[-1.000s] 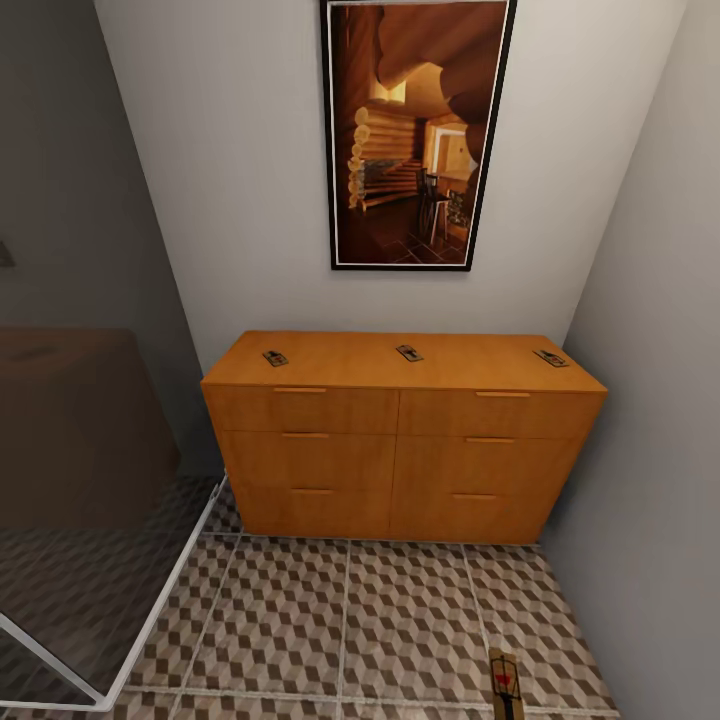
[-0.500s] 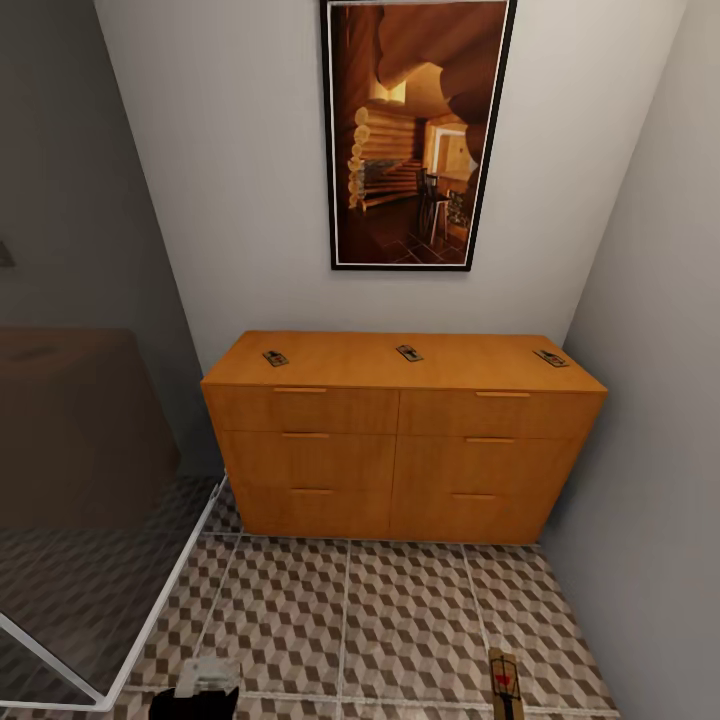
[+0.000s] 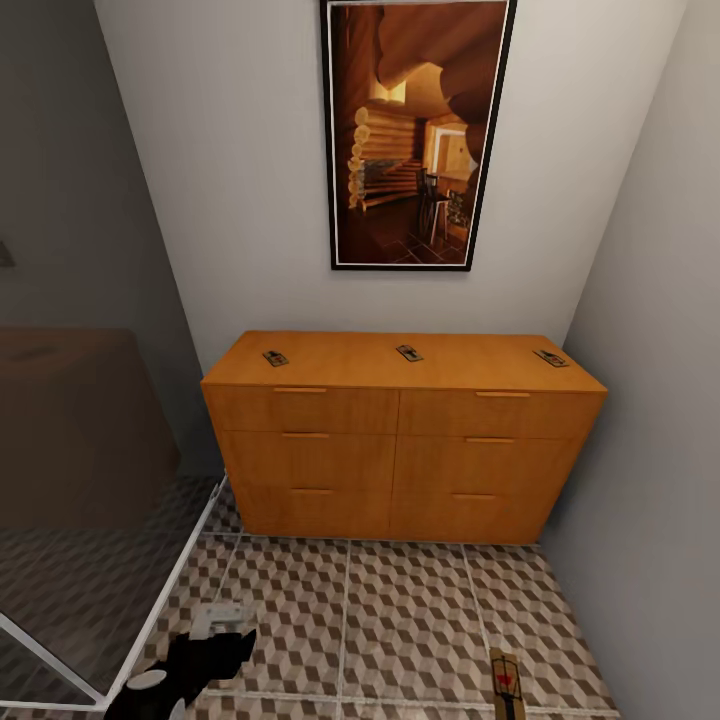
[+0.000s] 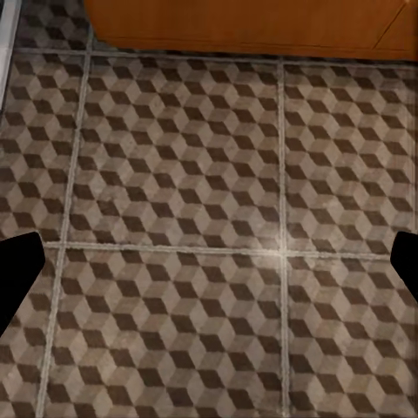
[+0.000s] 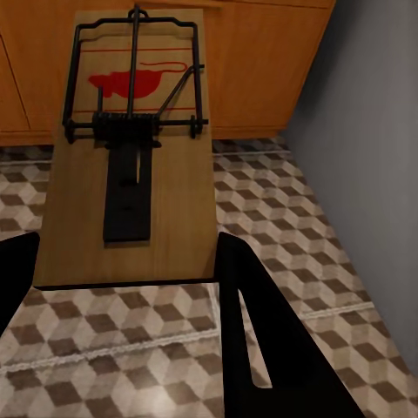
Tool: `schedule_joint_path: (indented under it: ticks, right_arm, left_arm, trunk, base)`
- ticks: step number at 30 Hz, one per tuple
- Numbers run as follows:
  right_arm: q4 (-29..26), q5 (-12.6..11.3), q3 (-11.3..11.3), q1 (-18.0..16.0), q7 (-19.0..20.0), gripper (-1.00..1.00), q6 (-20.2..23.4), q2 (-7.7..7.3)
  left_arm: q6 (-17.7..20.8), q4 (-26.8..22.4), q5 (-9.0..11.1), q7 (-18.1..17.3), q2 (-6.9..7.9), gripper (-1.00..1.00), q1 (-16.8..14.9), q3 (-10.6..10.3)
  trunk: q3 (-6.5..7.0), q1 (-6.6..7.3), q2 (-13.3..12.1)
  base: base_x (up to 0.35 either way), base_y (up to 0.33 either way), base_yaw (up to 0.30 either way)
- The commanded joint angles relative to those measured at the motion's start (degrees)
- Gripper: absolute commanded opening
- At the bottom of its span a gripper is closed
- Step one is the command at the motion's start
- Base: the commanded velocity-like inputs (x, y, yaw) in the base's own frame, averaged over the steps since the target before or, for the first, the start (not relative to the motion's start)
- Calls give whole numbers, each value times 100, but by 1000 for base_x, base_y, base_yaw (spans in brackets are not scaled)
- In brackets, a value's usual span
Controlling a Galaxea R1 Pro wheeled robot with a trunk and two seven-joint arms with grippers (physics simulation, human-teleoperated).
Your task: Take the four mousetraps from the cabinet in the bathroom and place them on the bathroom floor. Make sure all four end up on the same floor surface, and ensure that at least two of them are either under or directly next to the same bathroom sink.
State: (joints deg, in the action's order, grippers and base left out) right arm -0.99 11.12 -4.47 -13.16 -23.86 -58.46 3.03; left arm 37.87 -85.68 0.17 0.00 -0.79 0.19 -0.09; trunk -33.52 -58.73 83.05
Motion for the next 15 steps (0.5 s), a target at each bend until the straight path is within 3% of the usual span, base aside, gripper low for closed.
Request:
schedule_joint_path:
  ticks: [1, 7, 15]
  right_arm:
    - [2, 45, -45, -3, 4, -100, -17, 2]
    - [2, 47, -45, -3, 3, -100, -14, 4]
    - [2, 47, -45, -3, 4, -100, -11, -3]
  left_arm:
    - [173, -121, 0, 0, -4, 100, -9, 1]
    - [494, -291, -3, 0, -71, 100, -45, 0]
    - [545, -320, -11, -6, -257, 100, -317, 0]
  trunk:
    - [-4, 0, 3]
    - [-4, 0, 3]
    - [-4, 0, 3]
  base:
    - [0, 0, 0]
    - [0, 0, 0]
    - [0, 0, 0]
